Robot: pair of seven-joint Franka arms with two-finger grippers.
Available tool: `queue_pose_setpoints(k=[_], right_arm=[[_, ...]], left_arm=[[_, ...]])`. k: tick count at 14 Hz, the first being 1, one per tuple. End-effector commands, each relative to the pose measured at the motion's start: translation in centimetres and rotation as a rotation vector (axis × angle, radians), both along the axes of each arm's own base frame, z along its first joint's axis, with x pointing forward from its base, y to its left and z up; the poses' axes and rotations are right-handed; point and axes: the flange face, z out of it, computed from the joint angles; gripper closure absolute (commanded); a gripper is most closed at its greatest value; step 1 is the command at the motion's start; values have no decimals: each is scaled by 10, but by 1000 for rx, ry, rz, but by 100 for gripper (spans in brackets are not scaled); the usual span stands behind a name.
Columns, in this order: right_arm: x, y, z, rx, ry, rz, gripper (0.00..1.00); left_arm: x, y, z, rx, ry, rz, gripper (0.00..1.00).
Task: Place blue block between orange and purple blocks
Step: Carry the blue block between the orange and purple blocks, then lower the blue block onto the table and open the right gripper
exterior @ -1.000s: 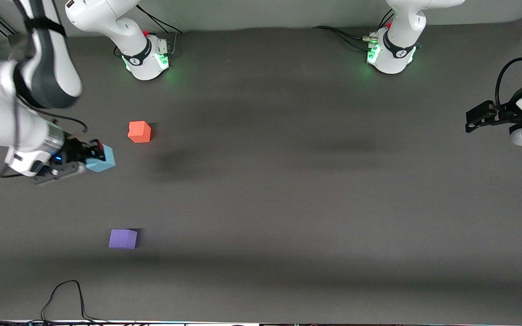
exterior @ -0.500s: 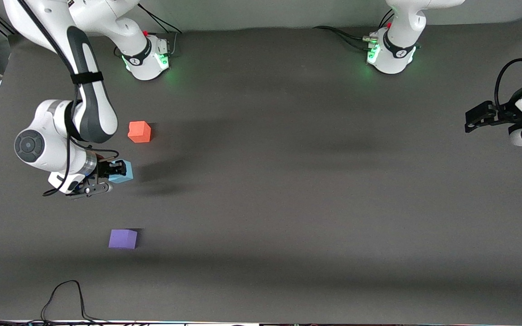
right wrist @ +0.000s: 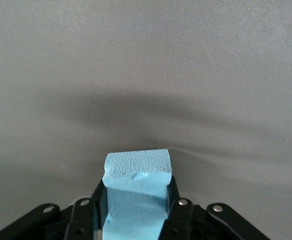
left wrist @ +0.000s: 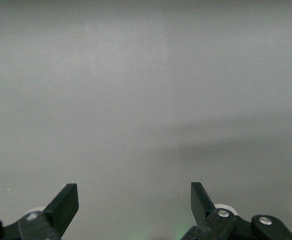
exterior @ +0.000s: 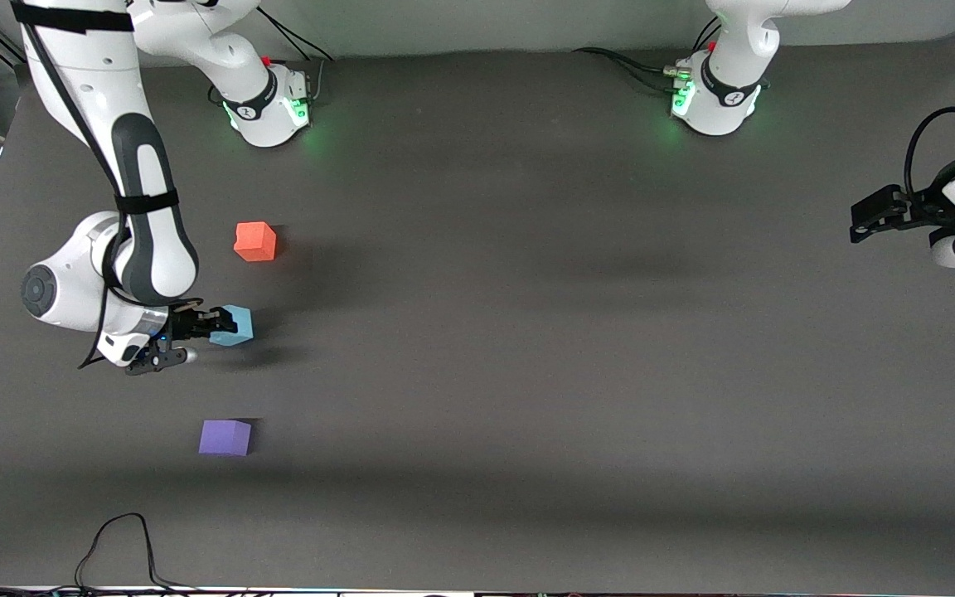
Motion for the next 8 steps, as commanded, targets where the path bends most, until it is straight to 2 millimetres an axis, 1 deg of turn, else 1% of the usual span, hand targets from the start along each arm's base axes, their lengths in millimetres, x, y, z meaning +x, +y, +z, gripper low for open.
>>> queue_pose_setpoints(k=[1, 2, 3, 5, 6, 7, 8], right_arm=[[10, 6, -5, 0, -17, 3, 99], [12, 6, -6, -6, -16, 3, 93], [14, 6, -9, -13, -14, 6, 92], [22, 6, -11, -27, -19, 5, 79], [25, 7, -11, -33, -21, -14, 78], [28, 8, -11, -43, -20, -39, 74], [30, 8, -11, -50, -23, -62, 66]], left_arm=[[-5, -1, 1, -20, -7, 14, 0], [-5, 0, 1, -23, -7, 17, 0], [-5, -1, 1, -24, -8, 16, 0], [-5, -1, 2, -24, -10, 17, 0], [-5, -2, 2, -24, -10, 16, 0], [-5, -1, 1, -24, -8, 17, 0], [-5, -2, 2, -35, -9, 18, 0]])
